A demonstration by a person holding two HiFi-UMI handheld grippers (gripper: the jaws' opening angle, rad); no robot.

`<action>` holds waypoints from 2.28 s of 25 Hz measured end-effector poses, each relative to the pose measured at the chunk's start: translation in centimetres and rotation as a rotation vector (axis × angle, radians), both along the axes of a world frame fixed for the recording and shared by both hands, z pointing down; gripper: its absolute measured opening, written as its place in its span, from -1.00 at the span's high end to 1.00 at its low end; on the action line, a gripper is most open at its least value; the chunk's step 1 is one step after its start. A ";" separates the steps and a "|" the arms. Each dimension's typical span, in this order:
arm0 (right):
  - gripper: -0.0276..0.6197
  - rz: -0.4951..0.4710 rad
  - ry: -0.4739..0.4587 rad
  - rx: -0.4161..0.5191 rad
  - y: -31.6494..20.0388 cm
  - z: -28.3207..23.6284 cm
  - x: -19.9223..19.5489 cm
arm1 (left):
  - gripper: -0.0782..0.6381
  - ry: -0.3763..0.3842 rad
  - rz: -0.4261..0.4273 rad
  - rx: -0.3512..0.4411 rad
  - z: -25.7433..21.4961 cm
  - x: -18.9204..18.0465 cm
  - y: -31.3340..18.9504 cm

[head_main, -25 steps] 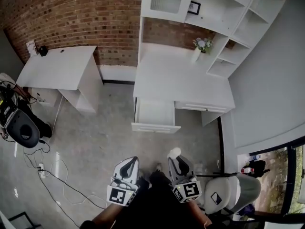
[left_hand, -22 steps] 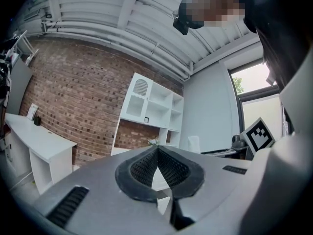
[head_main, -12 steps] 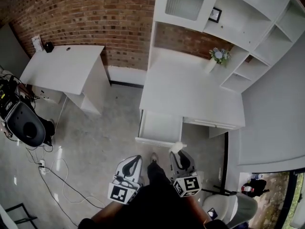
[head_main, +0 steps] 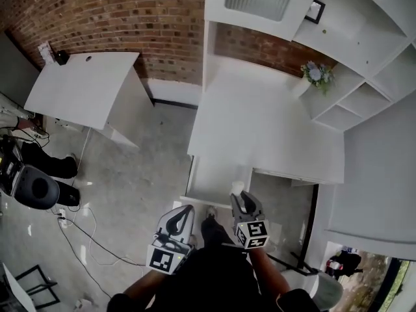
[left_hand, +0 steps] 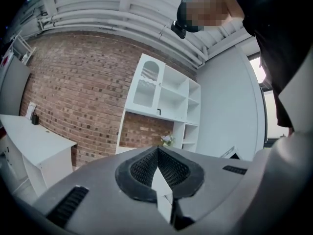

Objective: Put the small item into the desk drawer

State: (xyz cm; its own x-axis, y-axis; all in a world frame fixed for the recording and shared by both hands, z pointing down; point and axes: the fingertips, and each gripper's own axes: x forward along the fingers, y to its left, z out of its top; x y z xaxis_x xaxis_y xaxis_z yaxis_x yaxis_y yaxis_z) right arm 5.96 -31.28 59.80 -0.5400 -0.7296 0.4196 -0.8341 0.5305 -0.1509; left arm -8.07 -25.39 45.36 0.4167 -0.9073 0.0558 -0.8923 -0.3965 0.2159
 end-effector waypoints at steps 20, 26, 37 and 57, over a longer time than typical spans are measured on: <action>0.50 -0.093 0.299 -0.519 -8.0 31.8 1.2 | 0.72 -0.014 -0.038 -0.107 5.1 2.1 -10.0; 0.50 -0.099 0.358 -0.638 -8.3 37.7 1.4 | 0.72 -0.010 -0.026 -0.142 6.9 2.3 -11.1; 0.50 -0.126 0.402 -0.757 -8.6 44.4 1.3 | 0.72 -0.016 -0.023 -0.209 10.5 2.7 -12.5; 0.38 -0.097 0.436 -0.782 -8.2 43.8 2.5 | 0.72 0.032 -0.034 -0.183 9.3 1.7 -9.7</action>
